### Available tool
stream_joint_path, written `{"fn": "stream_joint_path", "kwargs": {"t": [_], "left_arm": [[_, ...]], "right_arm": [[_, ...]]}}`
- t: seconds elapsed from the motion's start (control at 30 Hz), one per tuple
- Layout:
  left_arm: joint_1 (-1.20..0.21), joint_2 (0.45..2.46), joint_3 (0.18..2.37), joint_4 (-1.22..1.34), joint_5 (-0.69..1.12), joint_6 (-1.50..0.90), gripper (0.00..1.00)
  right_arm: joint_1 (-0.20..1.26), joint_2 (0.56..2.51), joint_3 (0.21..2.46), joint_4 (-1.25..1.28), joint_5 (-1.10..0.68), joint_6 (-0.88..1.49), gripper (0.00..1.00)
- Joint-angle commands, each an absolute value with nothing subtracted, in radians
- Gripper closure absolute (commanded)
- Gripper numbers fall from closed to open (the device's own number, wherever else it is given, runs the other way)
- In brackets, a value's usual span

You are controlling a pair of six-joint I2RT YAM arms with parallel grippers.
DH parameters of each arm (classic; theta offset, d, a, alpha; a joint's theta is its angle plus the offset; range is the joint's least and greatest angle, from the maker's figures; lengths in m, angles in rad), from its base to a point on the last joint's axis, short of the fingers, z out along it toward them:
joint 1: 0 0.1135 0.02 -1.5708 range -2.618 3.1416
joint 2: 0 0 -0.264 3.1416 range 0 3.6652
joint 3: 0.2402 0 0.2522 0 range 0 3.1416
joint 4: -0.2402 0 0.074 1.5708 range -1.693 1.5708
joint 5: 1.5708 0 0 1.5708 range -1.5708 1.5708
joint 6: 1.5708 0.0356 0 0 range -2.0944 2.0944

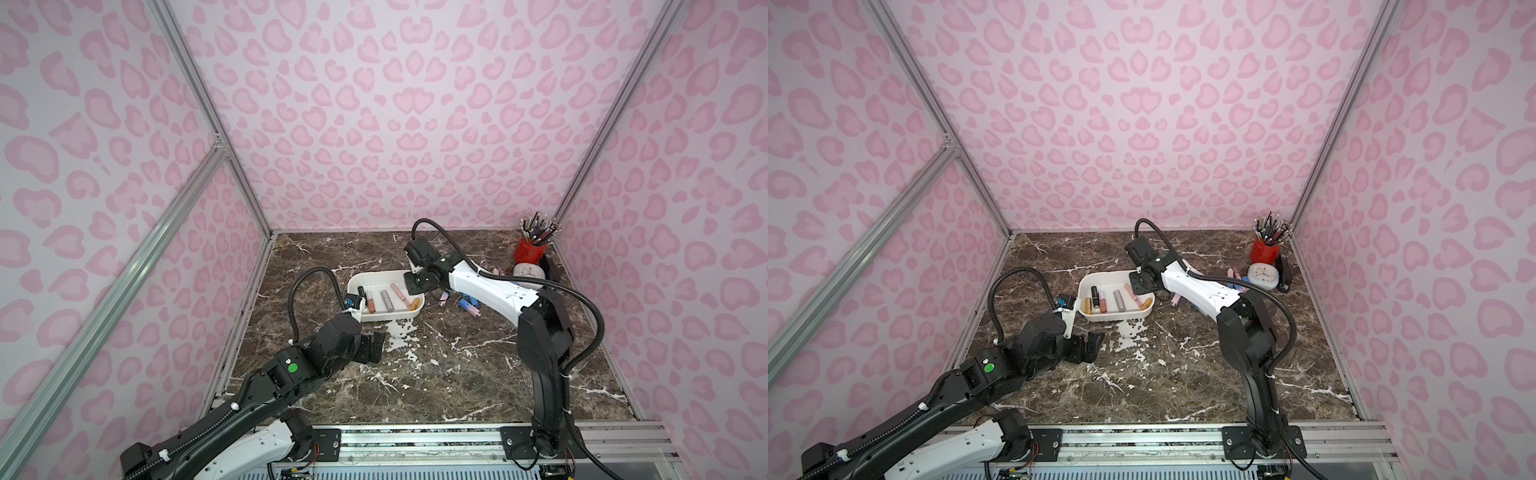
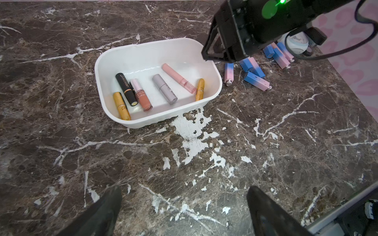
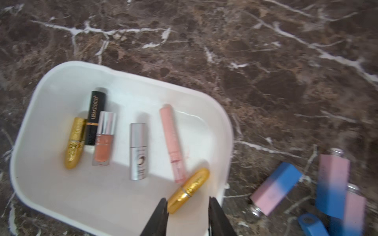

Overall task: Put the lipstick into the storage box
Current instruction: Place the lipstick in the storage box, then pick up the lipstick at the center of the board.

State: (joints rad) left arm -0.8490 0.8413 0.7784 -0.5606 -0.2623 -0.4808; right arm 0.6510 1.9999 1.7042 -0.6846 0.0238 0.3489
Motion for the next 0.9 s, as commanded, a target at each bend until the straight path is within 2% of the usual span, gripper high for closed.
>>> {"fn": "stream_joint_path", "kwargs": {"t": [0.0,0.37,0.87], "left_arm": [[-0.849,0.869,0.799,-0.492,-0.229,-0.476,0.02],[-0.856,1.124,0.902,-0.324,-0.1,-0.451,0.02],[-0.86,1.348,1.002,-0.268,-0.023,-0.405,0.02]], "right_arm": [[0.56,1.958,1.637,-0.669,0.062,0.334,0.64],[0.198,1.902,1.494,-0.602,0.046,0.328,0.68],[-0.001,1.976,1.494,-0.594,0.084,0.301,0.71]]}}
